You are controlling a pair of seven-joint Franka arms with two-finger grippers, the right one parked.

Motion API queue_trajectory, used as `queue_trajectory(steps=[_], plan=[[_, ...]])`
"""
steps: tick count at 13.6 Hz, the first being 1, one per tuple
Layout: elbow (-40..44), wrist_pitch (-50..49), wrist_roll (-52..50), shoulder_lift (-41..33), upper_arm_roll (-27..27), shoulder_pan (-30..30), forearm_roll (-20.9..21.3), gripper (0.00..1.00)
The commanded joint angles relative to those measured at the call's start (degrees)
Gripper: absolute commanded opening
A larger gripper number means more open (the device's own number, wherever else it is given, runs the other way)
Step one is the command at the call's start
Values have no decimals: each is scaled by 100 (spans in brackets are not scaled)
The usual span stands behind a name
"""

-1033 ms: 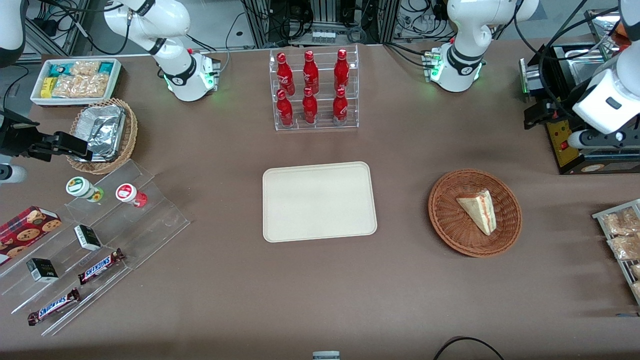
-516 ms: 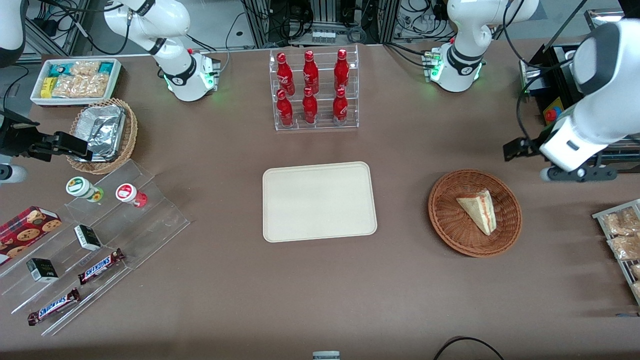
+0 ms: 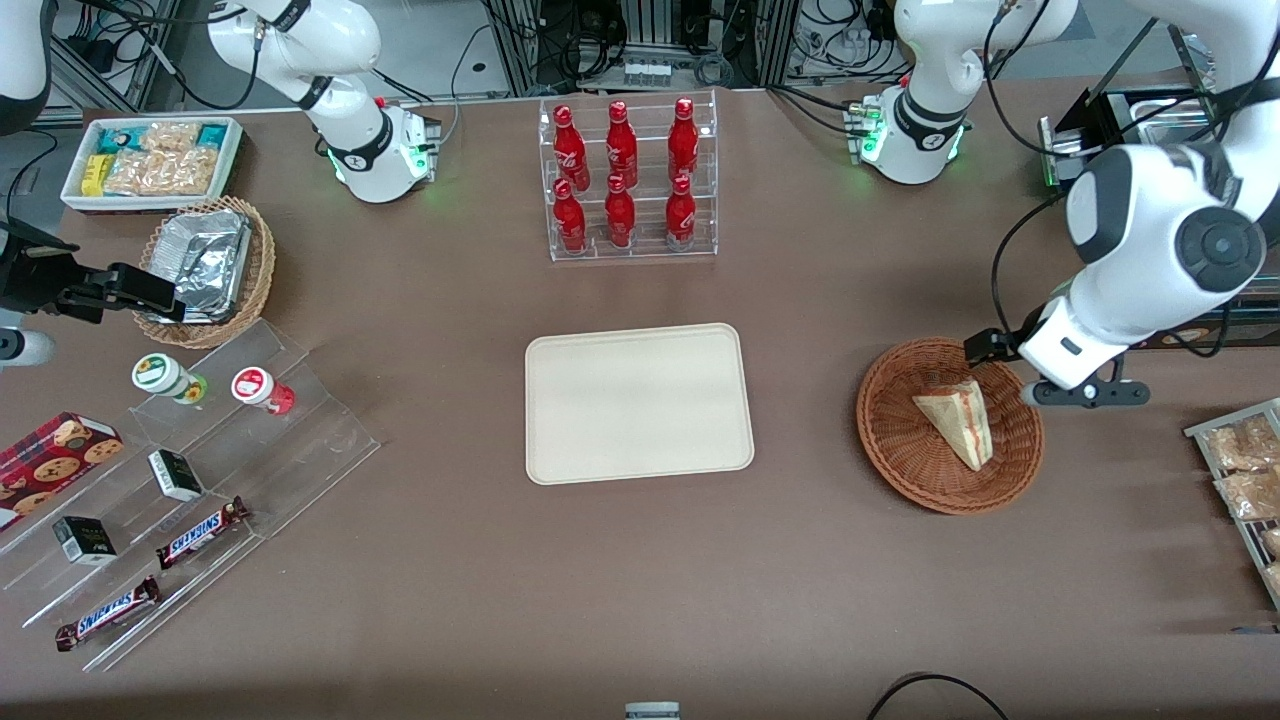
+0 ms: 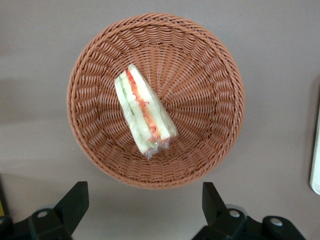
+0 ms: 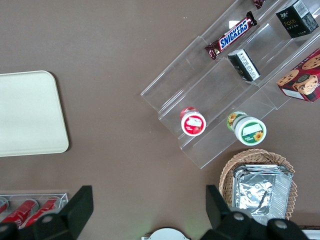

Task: Place sandwich from basket to tray
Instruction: 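Lower the open left gripper around the wrapped sandwich in the basket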

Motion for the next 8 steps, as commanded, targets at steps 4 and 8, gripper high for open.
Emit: queue_trajectory(steps=[4,8], plan=[[-238,702,-772,346,-5,-15,-68,100],[-599,1362,-2324,355,-5,-24,-77,100]])
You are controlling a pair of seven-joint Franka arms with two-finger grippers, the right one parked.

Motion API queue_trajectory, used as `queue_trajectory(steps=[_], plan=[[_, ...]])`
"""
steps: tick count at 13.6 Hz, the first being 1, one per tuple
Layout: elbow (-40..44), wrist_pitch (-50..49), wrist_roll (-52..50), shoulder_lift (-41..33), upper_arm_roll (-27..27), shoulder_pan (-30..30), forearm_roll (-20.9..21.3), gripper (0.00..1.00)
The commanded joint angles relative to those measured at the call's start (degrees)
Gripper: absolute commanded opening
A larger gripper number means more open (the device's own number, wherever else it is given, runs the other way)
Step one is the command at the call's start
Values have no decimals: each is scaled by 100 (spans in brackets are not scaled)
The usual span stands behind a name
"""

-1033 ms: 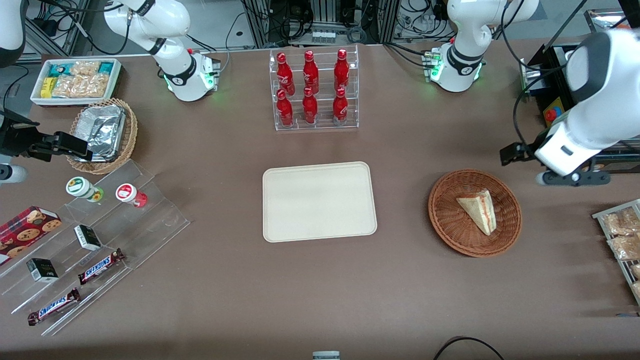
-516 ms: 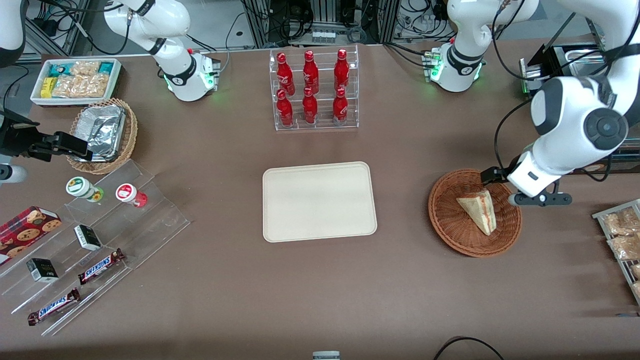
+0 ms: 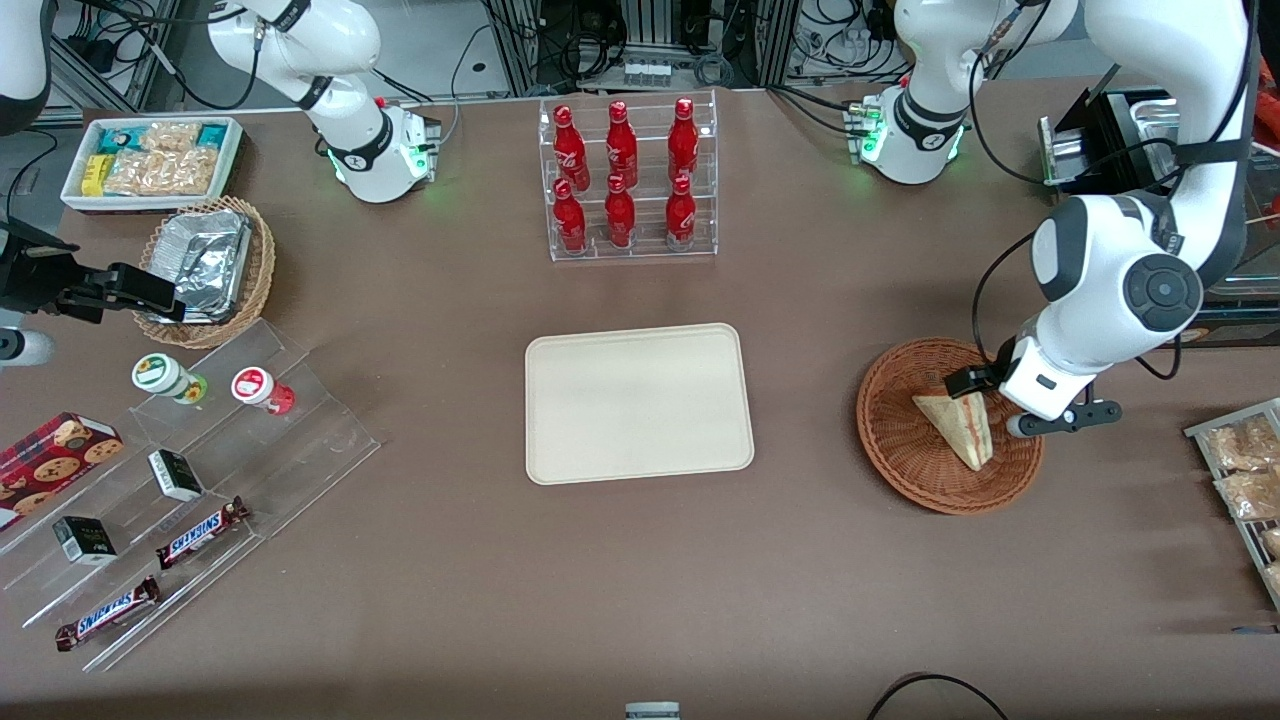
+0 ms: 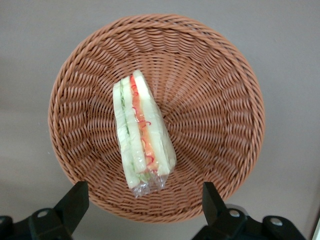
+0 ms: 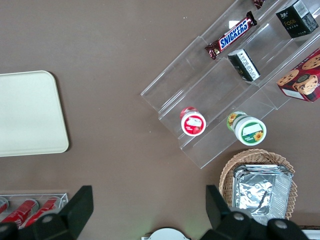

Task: Place sandwich from basket to tray
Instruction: 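Lower the open left gripper around the wrapped sandwich in the basket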

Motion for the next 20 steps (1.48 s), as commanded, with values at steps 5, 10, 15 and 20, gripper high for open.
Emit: queue_trajectory(steps=[5,10,15,20], plan=[[-256,511,-1598,129,-21,-64,-50,100],[-265,564,-1616,270,-21,-46,-50,100],[-318,1002,-1607,621,-21,-2,-41,100],[-441,1302,-1598,762,-12,7,-41,57]])
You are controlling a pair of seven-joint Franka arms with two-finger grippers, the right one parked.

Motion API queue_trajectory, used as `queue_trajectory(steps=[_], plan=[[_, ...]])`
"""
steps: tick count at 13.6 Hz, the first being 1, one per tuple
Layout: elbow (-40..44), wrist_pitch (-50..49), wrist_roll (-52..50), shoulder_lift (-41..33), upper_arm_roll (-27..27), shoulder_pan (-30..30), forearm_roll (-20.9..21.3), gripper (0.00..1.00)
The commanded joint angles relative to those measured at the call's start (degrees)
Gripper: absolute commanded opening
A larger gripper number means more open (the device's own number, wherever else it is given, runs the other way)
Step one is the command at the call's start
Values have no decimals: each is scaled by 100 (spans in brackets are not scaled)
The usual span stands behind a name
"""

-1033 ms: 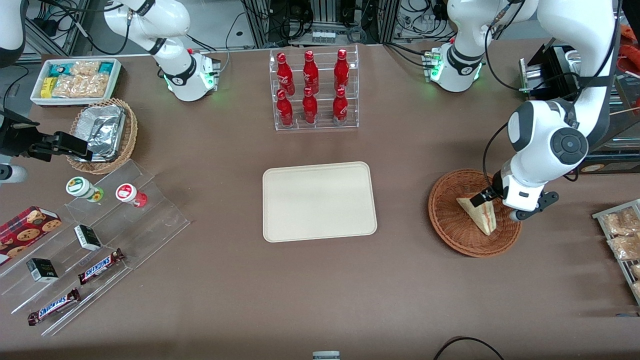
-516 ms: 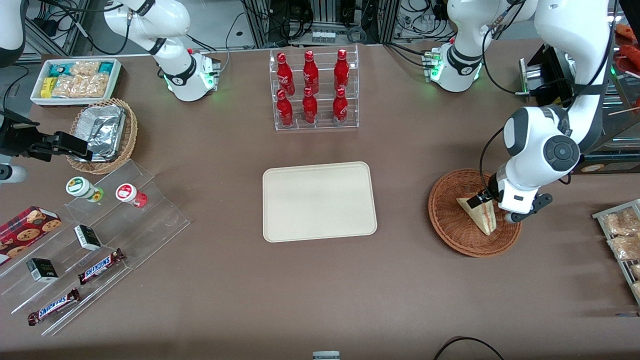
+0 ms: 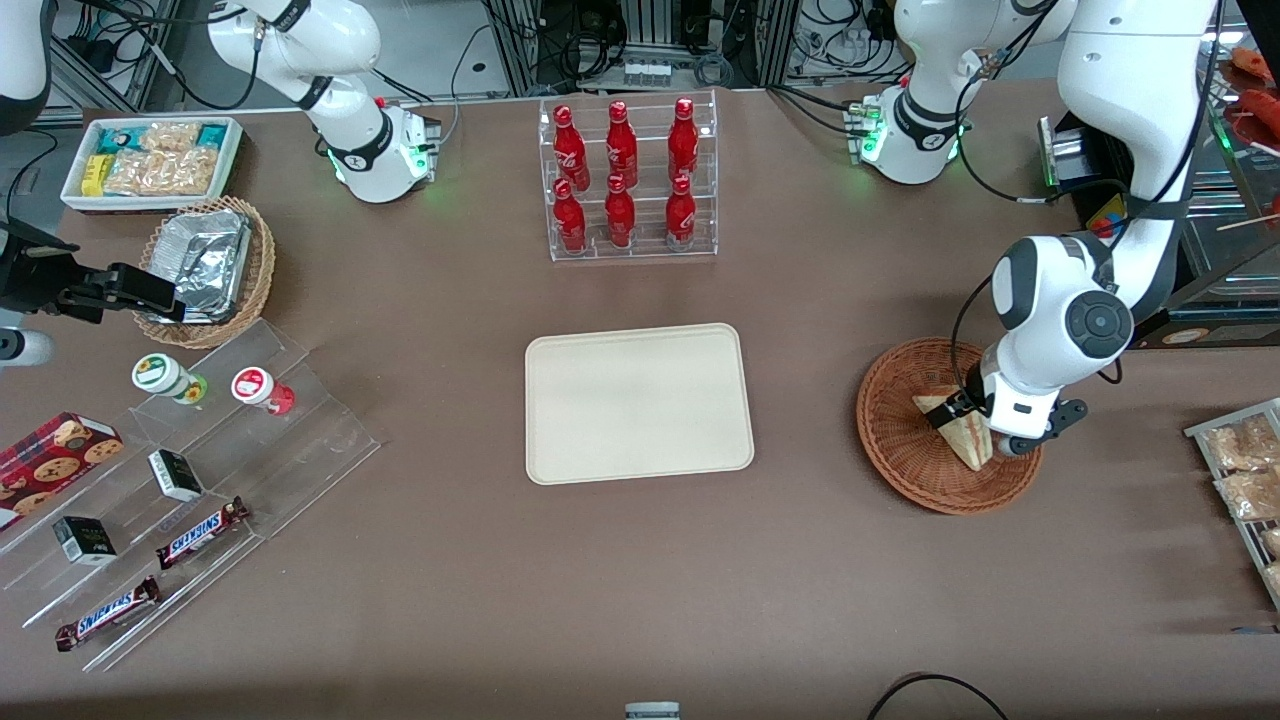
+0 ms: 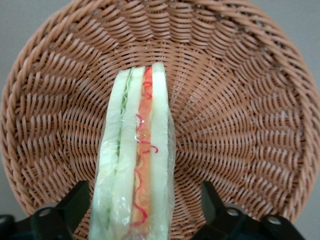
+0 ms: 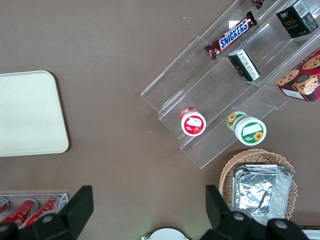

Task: Place sandwich from basket to tray
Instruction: 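Lower the open left gripper around the wrapped sandwich in the basket, then close the left gripper on the sandwich and lift it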

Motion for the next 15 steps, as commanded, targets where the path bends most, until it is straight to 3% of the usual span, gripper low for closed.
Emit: queue_trajectory(steps=[1,2,9,15], plan=[[-78,59,-40,-77,4,7,-40,24],[-105,7,21,-130,4,7,-31,0],[606,-1567,409,-596,-206,-177,57,0],[1238,-1593,409,-281,-234,-1336,39,0]])
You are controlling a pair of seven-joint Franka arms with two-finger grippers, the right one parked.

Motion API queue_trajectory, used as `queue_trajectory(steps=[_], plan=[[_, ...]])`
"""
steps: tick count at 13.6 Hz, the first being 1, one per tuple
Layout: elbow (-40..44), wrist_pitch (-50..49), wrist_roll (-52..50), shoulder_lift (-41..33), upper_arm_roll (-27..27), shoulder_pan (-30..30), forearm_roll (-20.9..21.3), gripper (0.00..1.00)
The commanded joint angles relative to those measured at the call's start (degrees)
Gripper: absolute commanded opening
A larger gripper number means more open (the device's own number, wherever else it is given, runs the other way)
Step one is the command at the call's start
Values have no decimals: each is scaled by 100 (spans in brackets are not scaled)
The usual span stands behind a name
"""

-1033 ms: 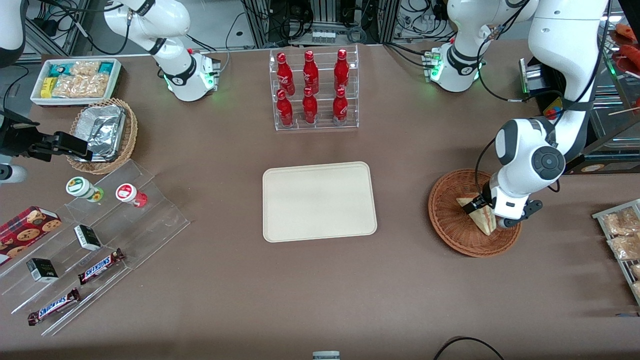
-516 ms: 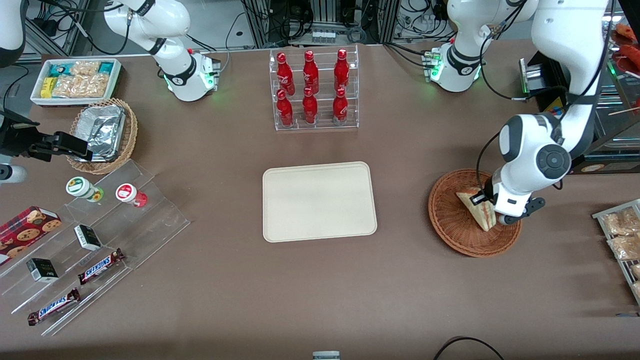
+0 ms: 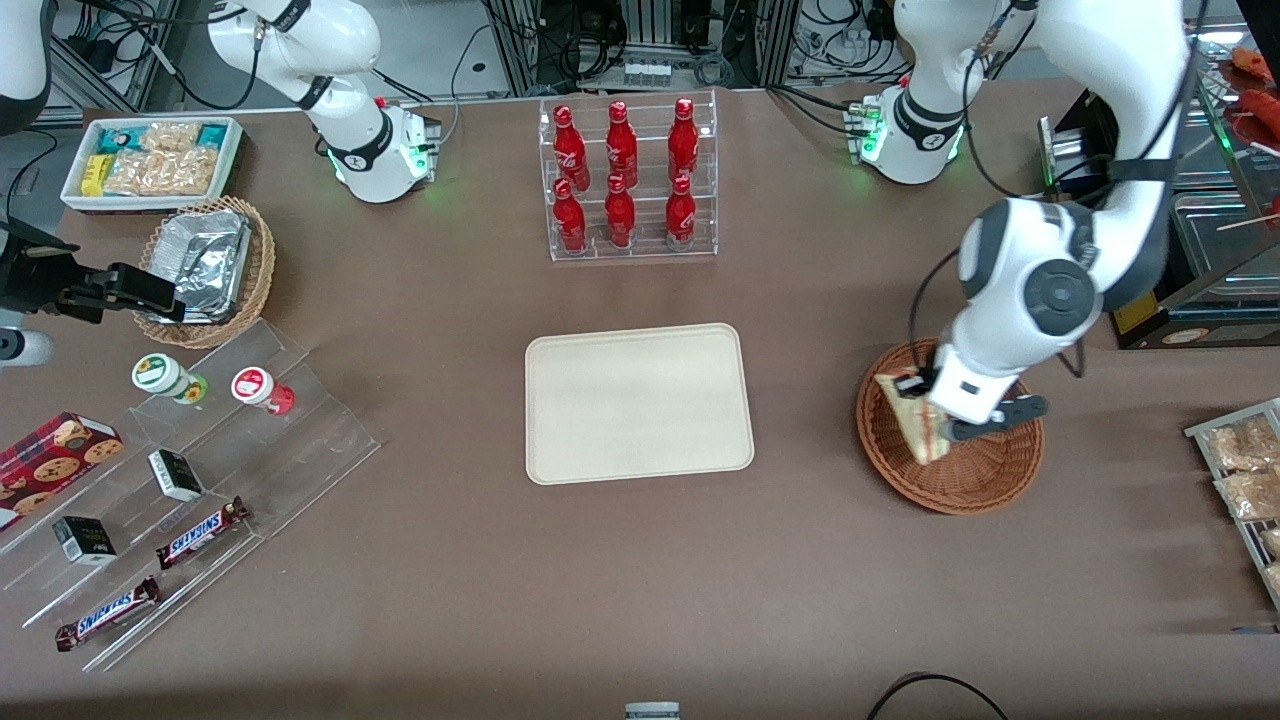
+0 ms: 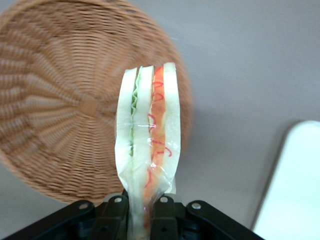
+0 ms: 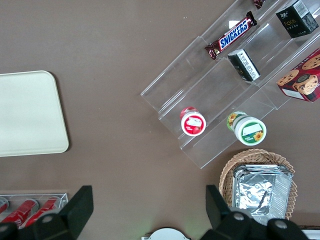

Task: Place sandwich from basket to tray
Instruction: 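Carry the sandwich with the left gripper over the cream tray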

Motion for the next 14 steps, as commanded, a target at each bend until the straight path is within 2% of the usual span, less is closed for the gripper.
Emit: queue_trajectory(steps=[1,4,6,14], plan=[[596,-282,20,381,65,-617,19,0],[1605,-818,-58,1083,56,-1267,-51,0],[2230,-1100,-495,1514,65,-1637,-60,0],[4120,-1119,-1551,3149,56,-2771,-244,0]])
